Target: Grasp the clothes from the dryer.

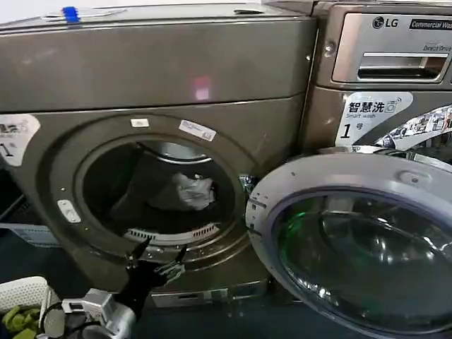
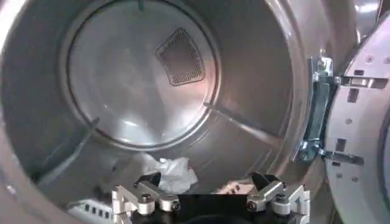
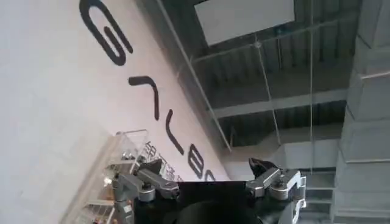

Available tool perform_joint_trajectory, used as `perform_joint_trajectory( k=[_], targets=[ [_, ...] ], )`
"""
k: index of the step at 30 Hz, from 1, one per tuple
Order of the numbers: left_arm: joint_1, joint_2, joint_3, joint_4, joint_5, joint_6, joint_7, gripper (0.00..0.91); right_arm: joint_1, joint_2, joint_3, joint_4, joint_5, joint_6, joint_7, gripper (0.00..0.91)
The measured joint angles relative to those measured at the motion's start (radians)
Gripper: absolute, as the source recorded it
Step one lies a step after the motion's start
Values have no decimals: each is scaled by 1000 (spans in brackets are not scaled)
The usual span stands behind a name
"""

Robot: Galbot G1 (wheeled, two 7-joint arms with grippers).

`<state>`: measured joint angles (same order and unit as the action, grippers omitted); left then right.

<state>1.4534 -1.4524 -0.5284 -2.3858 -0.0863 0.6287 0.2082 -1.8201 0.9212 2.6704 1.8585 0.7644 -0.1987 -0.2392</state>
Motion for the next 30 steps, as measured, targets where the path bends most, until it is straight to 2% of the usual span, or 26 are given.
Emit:
perform_joint_trajectory(
  k=[30],
  targets=[
    [8,-2,5,-15,3,-1,4,907,-4,3,14,-9,-7,5,-4,907]
  ],
)
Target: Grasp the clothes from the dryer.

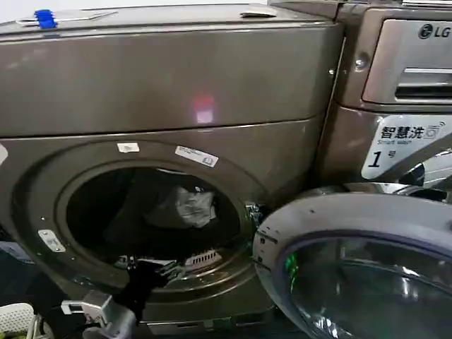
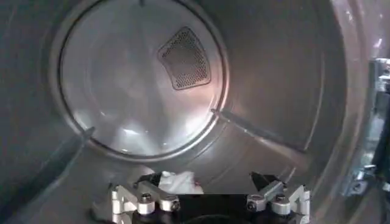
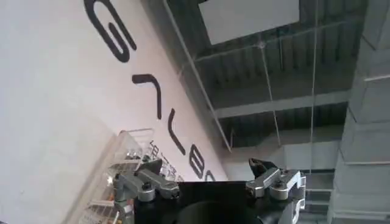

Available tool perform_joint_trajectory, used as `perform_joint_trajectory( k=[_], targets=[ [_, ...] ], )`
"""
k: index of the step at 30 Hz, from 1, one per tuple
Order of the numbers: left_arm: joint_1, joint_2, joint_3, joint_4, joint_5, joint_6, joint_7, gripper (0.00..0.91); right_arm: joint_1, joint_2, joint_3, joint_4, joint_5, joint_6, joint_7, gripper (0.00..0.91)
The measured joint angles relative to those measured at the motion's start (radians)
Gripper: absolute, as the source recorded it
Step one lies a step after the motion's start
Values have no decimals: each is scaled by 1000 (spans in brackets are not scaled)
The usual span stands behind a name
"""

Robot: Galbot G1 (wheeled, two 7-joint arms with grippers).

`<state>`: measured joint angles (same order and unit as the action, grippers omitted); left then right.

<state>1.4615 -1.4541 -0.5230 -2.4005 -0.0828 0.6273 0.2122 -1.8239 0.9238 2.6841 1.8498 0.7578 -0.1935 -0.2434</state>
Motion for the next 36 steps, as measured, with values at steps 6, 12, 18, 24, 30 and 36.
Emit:
perform_joint_trajectory(
  k=[6,12,18,24,30,36],
  targets=[
    [0,0,2,-2,0,0,2,907,-2,2,2,0,1,2,1,907],
    [-2,2,4,-2,0,0,4,907,-5,4,3,1,1,5,5,907],
    [-9,5,5,3,-2,-7,5,907,-11,8,5,10,-2,2,9,907],
    [-36,8,8,28,-12,-20,4,907,-15,12,8,22,-20,-8,0,907],
    [-99,5,16,90,-11,-45,2,907,-24,13,16,34,-45,-20,-10,907],
    [-195,-7,36,190,-12,-79,-6,907,-36,7,25,42,-67,-29,-13,907]
  ],
)
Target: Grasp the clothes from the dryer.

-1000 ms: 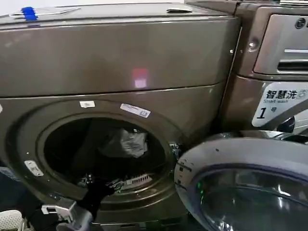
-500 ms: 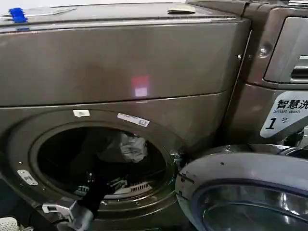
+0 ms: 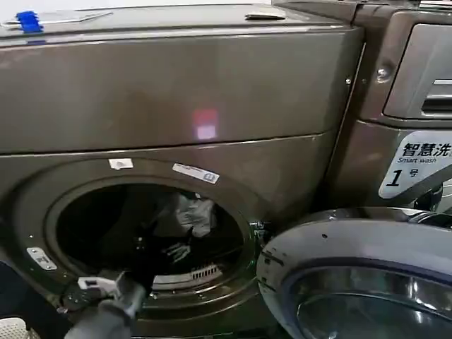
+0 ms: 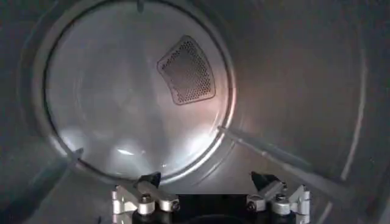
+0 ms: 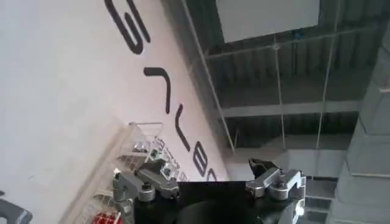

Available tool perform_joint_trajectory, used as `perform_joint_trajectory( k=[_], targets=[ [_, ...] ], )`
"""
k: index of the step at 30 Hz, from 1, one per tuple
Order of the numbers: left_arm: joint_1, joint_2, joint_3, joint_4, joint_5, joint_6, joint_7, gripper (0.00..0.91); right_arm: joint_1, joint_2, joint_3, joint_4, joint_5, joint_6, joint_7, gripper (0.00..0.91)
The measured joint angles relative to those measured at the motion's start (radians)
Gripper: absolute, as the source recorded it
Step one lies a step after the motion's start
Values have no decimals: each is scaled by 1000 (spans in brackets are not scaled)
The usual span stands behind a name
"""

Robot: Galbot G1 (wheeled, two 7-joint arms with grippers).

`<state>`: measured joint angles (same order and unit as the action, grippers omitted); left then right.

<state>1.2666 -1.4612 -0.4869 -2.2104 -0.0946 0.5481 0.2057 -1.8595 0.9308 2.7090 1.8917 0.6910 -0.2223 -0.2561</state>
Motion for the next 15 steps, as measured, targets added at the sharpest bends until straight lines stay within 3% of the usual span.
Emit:
perform_joint_trajectory(
  k=[15],
  targets=[
    [-310,-17,49,352,-4,-78,-17,907,-16,-7,23,-5,-16,-6,1,907]
  ],
)
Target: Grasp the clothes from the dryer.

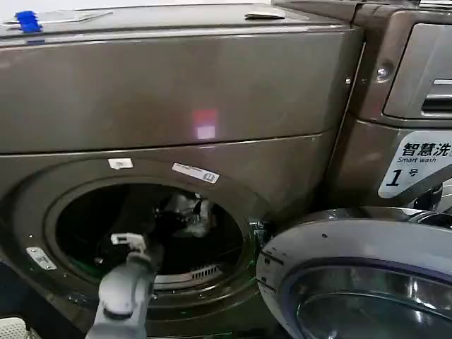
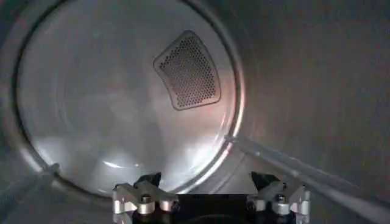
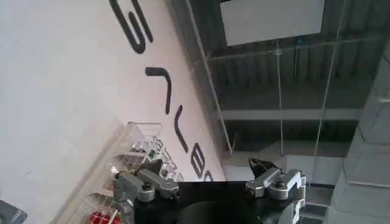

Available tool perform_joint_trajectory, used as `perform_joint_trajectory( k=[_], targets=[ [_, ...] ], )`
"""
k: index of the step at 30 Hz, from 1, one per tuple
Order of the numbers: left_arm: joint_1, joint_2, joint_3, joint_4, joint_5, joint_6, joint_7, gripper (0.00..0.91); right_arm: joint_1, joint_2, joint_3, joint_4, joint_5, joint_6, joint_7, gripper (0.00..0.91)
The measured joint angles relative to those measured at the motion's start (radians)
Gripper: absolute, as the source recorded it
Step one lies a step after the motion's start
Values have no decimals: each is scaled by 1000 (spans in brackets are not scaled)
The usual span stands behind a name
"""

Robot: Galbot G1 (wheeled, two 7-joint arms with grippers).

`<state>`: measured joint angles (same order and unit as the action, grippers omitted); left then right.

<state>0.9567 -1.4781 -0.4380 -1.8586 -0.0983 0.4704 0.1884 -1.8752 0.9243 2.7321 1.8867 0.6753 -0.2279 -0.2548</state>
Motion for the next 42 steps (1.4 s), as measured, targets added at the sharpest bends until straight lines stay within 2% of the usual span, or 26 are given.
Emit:
perform_joint_trajectory(
  k=[15,31,42],
  targets=[
    [-290,-39,37,405,35,-85,-19,907,-3,-7,7,-11,-9,-5,1,907],
    [-551,-98,-3,811,109,-183,-19,907,14,-12,0,-24,-13,3,-8,907],
    [-689,-92,20,1064,143,-218,54,907,19,-9,-3,-36,-13,10,-15,907]
  ],
)
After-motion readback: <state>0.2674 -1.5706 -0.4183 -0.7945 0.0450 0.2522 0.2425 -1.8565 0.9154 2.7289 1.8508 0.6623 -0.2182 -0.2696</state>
